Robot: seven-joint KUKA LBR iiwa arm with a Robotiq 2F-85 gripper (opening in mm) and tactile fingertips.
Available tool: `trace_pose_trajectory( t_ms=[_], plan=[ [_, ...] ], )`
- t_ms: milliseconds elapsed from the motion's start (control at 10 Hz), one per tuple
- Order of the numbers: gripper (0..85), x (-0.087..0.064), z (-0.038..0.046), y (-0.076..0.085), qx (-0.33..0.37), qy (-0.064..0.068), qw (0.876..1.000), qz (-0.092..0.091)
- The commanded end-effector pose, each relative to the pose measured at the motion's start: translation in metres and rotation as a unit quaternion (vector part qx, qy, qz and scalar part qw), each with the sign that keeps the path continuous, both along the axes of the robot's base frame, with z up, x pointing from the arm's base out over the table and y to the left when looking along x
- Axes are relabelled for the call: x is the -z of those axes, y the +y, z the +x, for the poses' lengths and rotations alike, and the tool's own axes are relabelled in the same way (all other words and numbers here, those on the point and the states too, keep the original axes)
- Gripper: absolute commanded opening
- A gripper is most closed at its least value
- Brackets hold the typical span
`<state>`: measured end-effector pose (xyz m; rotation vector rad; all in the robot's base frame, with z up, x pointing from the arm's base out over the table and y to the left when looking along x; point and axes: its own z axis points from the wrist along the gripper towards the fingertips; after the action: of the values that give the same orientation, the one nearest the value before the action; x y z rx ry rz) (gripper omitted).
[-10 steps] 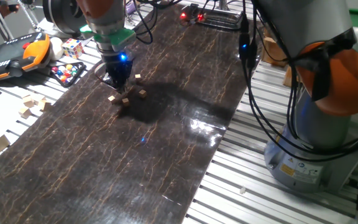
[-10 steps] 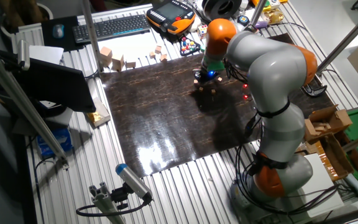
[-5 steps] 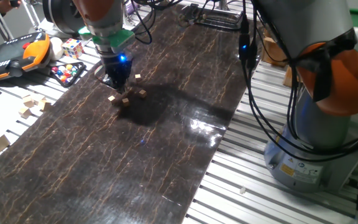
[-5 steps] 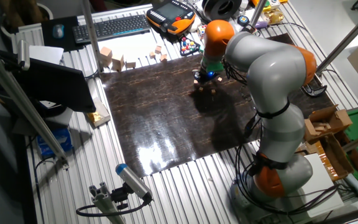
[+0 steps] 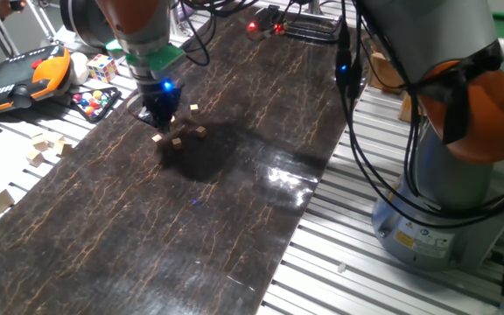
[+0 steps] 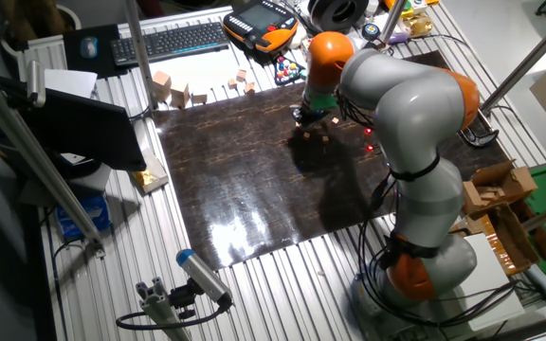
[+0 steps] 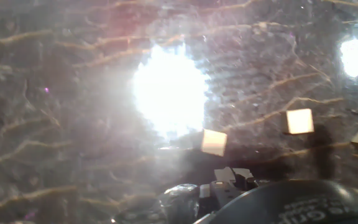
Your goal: Stack the blocks in a vertical line of five
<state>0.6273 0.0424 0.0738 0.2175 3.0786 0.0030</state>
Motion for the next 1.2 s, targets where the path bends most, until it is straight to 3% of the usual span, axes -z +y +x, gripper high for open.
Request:
trace_pose_trajectory(
  t_ms=[0, 100, 200, 300, 1100],
  plan=[
    [13.3, 0.000, 0.0034, 0.003, 0.004, -0.003, 1.000, 0.000],
    [33.3, 0.002, 0.0064, 0.005, 0.011, -0.005, 1.000, -0.005],
    [45.0, 0.004, 0.0086, 0.007, 0.020, -0.008, 1.000, -0.004],
    [49.7, 0.007, 0.0111, 0.006, 0.021, -0.009, 1.000, -0.001],
    [42.0, 0.024, 0.0186, 0.005, 0.054, -0.001, 0.998, -0.010]
  ],
)
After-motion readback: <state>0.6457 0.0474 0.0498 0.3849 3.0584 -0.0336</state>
